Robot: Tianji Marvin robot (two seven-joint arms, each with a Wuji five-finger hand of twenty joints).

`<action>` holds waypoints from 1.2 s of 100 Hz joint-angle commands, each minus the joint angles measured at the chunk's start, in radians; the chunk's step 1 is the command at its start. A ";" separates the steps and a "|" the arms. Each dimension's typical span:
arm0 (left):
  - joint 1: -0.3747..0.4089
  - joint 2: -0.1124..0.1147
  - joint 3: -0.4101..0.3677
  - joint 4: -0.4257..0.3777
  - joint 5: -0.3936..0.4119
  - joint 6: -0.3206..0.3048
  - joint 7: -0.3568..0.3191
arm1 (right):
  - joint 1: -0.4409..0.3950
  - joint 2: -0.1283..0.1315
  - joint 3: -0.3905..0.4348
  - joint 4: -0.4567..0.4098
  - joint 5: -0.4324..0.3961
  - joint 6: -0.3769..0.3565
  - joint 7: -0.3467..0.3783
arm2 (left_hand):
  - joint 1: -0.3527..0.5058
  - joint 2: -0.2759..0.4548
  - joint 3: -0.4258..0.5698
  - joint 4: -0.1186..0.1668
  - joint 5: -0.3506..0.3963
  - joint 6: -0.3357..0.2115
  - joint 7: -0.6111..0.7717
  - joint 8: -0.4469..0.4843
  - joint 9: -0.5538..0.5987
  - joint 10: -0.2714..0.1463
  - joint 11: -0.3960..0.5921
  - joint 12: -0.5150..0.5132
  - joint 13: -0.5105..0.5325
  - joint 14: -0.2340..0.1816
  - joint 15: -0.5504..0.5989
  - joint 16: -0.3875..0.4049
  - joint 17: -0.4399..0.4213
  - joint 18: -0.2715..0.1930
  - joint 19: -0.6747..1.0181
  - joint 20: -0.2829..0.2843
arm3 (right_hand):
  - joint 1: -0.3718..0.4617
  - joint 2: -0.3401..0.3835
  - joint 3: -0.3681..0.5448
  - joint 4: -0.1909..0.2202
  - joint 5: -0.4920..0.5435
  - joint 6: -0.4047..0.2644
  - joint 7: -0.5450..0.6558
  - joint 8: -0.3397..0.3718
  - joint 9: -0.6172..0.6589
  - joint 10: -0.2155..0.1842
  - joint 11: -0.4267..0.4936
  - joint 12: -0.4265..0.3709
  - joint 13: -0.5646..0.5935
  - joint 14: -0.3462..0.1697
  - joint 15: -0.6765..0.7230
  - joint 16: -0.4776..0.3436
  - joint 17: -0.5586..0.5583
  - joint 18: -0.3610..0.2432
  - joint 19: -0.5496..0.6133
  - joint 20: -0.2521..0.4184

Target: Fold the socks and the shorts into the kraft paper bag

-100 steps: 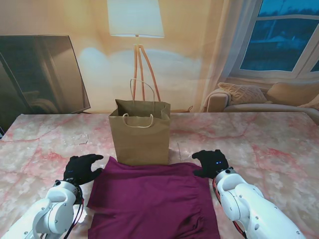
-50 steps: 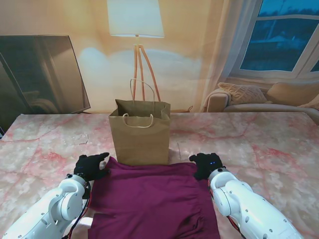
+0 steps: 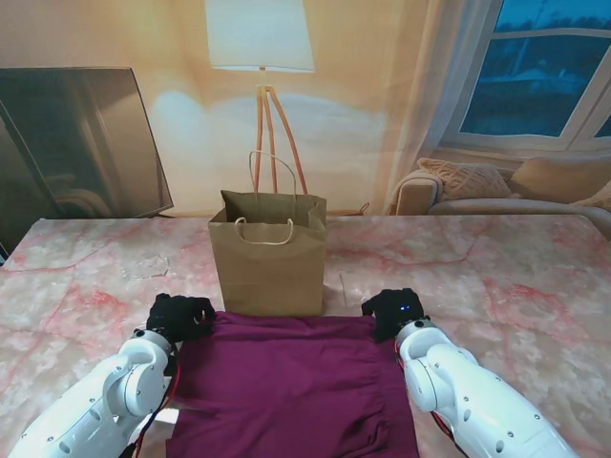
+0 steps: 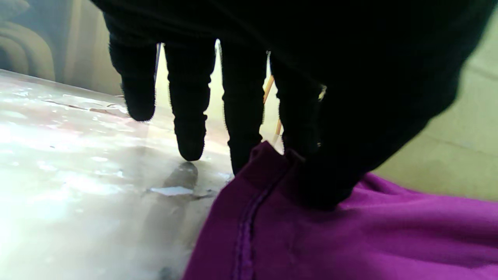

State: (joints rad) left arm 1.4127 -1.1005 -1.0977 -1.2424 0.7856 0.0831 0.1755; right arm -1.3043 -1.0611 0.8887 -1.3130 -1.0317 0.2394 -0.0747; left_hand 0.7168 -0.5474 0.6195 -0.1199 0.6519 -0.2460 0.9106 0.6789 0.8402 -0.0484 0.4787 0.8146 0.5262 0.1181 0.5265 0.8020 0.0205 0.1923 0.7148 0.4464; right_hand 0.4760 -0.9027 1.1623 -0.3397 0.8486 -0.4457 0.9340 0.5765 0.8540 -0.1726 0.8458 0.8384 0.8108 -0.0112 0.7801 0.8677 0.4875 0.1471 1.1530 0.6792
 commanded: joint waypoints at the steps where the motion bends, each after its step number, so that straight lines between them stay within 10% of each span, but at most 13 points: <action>1: 0.017 -0.003 -0.018 -0.015 -0.009 -0.014 -0.019 | -0.019 -0.003 0.013 -0.024 -0.018 -0.008 0.006 | 0.040 0.009 -0.007 -0.029 -0.007 -0.033 0.058 0.050 -0.010 0.044 -0.172 -0.265 0.038 -0.022 -0.046 -0.048 0.002 0.006 0.012 0.025 | 0.017 -0.023 0.017 -0.026 0.038 -0.031 0.035 0.031 -0.062 0.048 -0.132 -0.151 -0.036 0.019 -0.122 -0.087 0.014 0.007 0.060 0.053; 15: 0.048 -0.008 -0.065 -0.048 -0.054 -0.047 -0.031 | -0.038 -0.005 0.046 -0.052 -0.034 -0.027 -0.027 | 0.045 -0.046 0.107 -0.001 -0.068 -0.040 0.169 0.109 0.157 0.030 -0.183 -0.321 0.212 -0.049 -0.007 -0.077 0.059 0.005 0.076 0.080 | 0.045 -0.010 0.039 -0.013 0.039 -0.031 0.027 0.038 0.159 0.073 -0.220 -0.398 0.207 0.050 -0.189 -0.199 0.236 0.007 0.203 0.069; 26: 0.064 -0.007 -0.091 -0.067 -0.066 -0.057 -0.049 | -0.051 -0.010 0.068 -0.077 -0.024 -0.042 -0.043 | 0.079 -0.121 0.176 -0.001 -0.099 -0.049 0.316 0.095 0.358 0.005 -0.258 -0.051 0.292 -0.057 0.064 -0.032 0.098 0.010 0.122 0.100 | 0.067 -0.011 0.051 -0.006 0.057 -0.003 0.042 -0.015 0.323 0.075 -0.191 -0.405 0.355 0.050 -0.093 -0.161 0.356 -0.005 0.308 0.051; 41: 0.085 -0.008 -0.113 -0.090 -0.083 -0.056 -0.058 | -0.069 -0.011 0.087 -0.106 -0.043 -0.068 -0.076 | 0.120 -0.128 0.202 -0.003 -0.138 -0.023 0.294 0.213 0.307 0.003 -0.199 0.120 0.240 -0.043 0.087 0.045 0.089 0.004 0.114 0.096 | 0.079 0.006 0.067 0.004 0.059 -0.013 0.052 -0.051 0.341 0.070 -0.123 -0.331 0.368 0.040 -0.009 -0.103 0.338 -0.007 0.322 0.023; 53: 0.099 -0.001 -0.127 -0.119 -0.081 -0.049 -0.099 | -0.086 -0.012 0.099 -0.138 -0.054 -0.083 -0.091 | 0.157 -0.083 0.168 -0.009 -0.136 0.257 -0.509 -0.327 0.230 0.005 -0.177 0.187 0.179 -0.043 0.045 0.061 0.077 -0.032 0.078 0.068 | 0.079 0.014 0.068 0.006 0.054 -0.018 0.056 -0.049 0.333 0.072 -0.113 -0.317 0.358 0.038 0.003 -0.092 0.326 -0.007 0.320 0.021; 64: 0.103 0.009 -0.131 -0.139 -0.064 -0.038 -0.148 | -0.102 -0.012 0.112 -0.167 -0.065 -0.098 -0.101 | 0.188 -0.039 0.142 -0.010 -0.084 0.314 -0.620 -0.450 0.190 0.043 -0.160 0.247 0.144 -0.014 0.034 0.078 0.058 -0.058 0.055 0.051 | 0.078 0.018 0.068 0.006 0.054 -0.020 0.056 -0.048 0.330 0.069 -0.112 -0.313 0.354 0.035 0.007 -0.087 0.324 -0.007 0.320 0.020; 78: 0.109 0.015 -0.137 -0.152 -0.056 -0.030 -0.179 | -0.126 -0.012 0.136 -0.202 -0.084 -0.117 -0.121 | 0.196 -0.022 0.110 0.005 0.164 0.178 -0.364 -0.325 0.191 0.078 -0.180 0.299 0.133 0.006 0.012 0.088 0.052 -0.077 0.033 0.021 | 0.076 0.021 0.067 0.007 0.052 -0.022 0.056 -0.047 0.327 0.067 -0.112 -0.311 0.348 0.033 0.010 -0.084 0.322 -0.008 0.319 0.019; 88: 0.110 0.008 -0.139 -0.136 -0.046 -0.040 -0.125 | -0.141 -0.010 0.156 -0.227 -0.097 -0.127 -0.118 | 0.080 -0.057 0.068 -0.017 0.190 0.045 -0.074 -0.241 0.230 0.053 -0.065 0.309 0.190 0.000 0.053 0.091 0.089 -0.060 0.110 0.029 | 0.075 0.024 0.067 0.007 0.050 -0.022 0.055 -0.046 0.326 0.064 -0.114 -0.309 0.343 0.032 0.011 -0.082 0.321 -0.009 0.318 0.019; 120: 0.147 -0.012 -0.201 -0.172 -0.024 -0.049 0.009 | -0.143 -0.019 0.183 -0.244 -0.082 -0.116 -0.154 | 0.086 -0.042 0.025 -0.032 0.229 0.002 -0.034 -0.316 0.292 0.006 -0.158 0.060 0.200 -0.001 0.032 0.017 0.056 0.020 0.114 0.086 | 0.071 0.026 0.058 0.005 0.061 -0.035 0.047 -0.054 0.326 0.041 -0.143 -0.318 0.310 0.019 -0.036 -0.106 0.292 -0.009 0.298 0.016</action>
State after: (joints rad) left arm 1.5525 -1.1058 -1.2849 -1.3939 0.7670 0.0353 0.1617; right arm -1.4540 -1.0701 1.0722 -1.5542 -1.1216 0.1137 -0.2148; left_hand 0.7953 -0.5820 0.6565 -0.1200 0.8293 -0.2184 0.8034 0.3712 1.0978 -0.0021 0.3349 0.8903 0.7040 0.1113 0.5649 0.8250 0.0901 0.1948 0.8316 0.5056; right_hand 0.5206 -0.8878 1.1778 -0.3483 0.8895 -0.4470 0.9460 0.5346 1.1645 -0.1145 0.7099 0.5144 1.1314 0.0179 0.7489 0.7607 0.7918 0.1446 1.4146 0.7047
